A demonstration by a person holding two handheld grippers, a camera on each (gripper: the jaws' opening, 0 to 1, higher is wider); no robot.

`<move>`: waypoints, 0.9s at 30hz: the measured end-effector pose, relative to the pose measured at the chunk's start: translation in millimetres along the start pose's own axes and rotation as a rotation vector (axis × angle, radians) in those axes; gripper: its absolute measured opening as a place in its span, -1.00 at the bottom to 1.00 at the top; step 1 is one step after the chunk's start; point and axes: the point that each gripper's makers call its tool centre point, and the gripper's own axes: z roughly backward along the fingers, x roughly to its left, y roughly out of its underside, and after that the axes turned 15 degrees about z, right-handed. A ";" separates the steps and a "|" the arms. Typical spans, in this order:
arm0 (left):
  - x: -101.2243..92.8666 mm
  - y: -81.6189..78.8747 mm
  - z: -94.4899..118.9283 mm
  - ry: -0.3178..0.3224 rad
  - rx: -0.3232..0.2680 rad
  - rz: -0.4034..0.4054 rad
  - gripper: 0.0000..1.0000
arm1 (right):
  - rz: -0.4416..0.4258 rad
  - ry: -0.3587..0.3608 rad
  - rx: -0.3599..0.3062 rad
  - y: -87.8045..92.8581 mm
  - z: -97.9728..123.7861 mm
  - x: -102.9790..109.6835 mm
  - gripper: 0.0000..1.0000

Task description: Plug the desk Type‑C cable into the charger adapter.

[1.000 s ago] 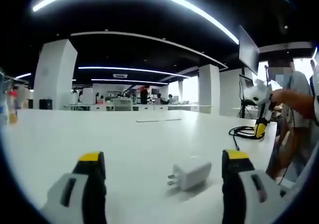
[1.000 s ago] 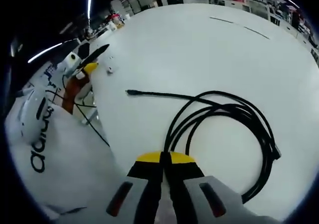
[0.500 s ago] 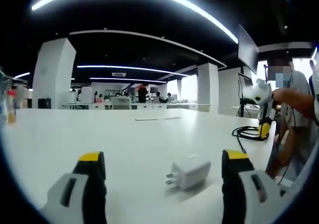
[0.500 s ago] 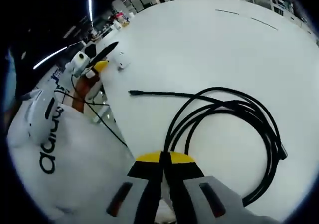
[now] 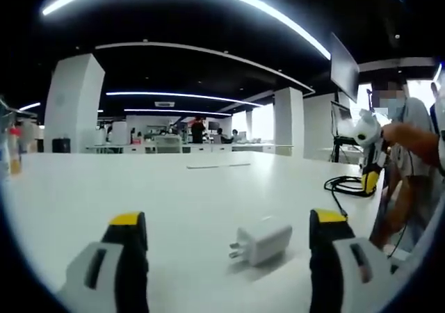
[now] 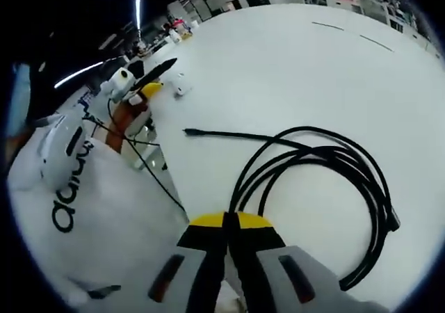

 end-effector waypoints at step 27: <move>-7.1 1.3 -4.3 0.039 0.029 -0.051 0.79 | 0.409 0.151 -0.212 -54.2 -1.6 -16.3 -0.83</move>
